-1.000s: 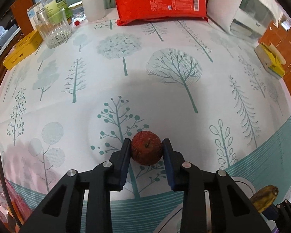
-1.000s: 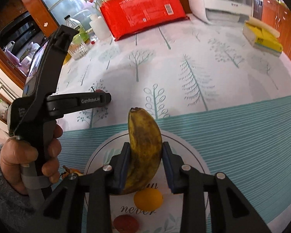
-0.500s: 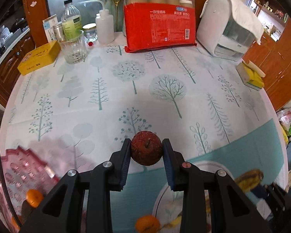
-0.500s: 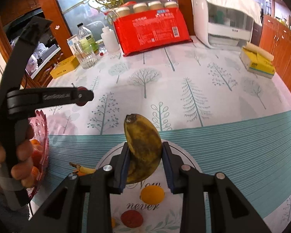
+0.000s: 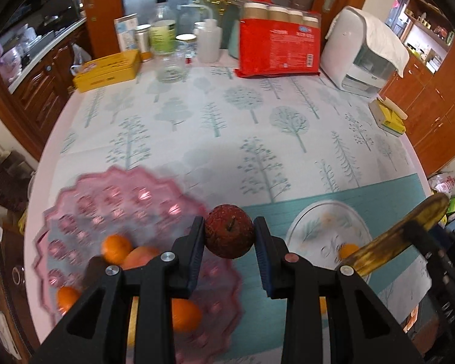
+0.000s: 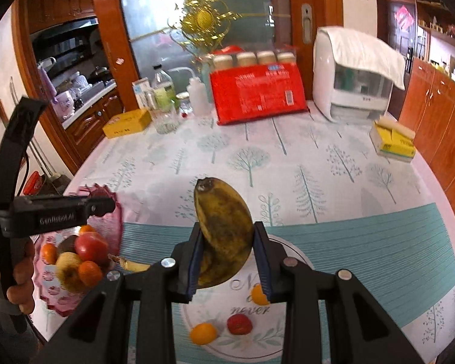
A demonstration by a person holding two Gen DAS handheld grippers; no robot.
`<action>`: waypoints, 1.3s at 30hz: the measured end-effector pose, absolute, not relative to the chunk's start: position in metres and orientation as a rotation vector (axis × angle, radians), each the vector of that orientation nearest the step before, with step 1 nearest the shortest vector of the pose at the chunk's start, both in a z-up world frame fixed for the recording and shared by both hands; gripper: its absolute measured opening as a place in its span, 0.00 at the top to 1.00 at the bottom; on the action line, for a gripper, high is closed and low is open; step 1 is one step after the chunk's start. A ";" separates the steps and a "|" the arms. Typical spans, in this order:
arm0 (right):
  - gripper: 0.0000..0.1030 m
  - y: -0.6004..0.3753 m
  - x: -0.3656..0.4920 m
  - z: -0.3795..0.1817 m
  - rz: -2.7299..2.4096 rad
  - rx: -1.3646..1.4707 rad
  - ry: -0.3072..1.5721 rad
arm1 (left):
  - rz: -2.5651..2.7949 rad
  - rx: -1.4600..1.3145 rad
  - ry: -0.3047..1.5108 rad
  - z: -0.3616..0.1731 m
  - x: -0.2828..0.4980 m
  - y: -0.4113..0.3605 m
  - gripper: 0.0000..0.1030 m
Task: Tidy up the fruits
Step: 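Carry the red apple into the pink bowl while the right gripper carries the banana there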
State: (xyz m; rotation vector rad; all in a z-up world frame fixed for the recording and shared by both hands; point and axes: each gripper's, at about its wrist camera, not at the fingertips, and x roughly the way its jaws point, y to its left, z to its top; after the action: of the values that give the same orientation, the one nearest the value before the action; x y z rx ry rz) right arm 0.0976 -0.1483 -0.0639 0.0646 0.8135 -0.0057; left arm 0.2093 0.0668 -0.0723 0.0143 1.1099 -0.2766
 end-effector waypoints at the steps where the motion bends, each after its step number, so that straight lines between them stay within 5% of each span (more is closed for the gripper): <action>1: 0.69 -0.143 0.095 -0.060 0.001 0.061 0.809 | -0.271 0.012 1.110 -0.070 0.206 0.075 0.70; 21: 0.69 0.024 0.093 -0.075 0.234 -0.025 0.916 | -0.160 -0.001 1.126 -0.069 0.183 0.233 0.70; 39: 0.68 0.064 0.111 -0.136 0.171 0.136 1.186 | -0.255 0.051 1.171 -0.098 0.198 0.251 0.70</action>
State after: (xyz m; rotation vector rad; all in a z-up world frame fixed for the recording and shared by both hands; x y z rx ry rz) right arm 0.1110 0.0639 -0.1361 0.1363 1.1857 0.1712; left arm 0.1983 0.2505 -0.0984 0.0511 1.1712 -0.2545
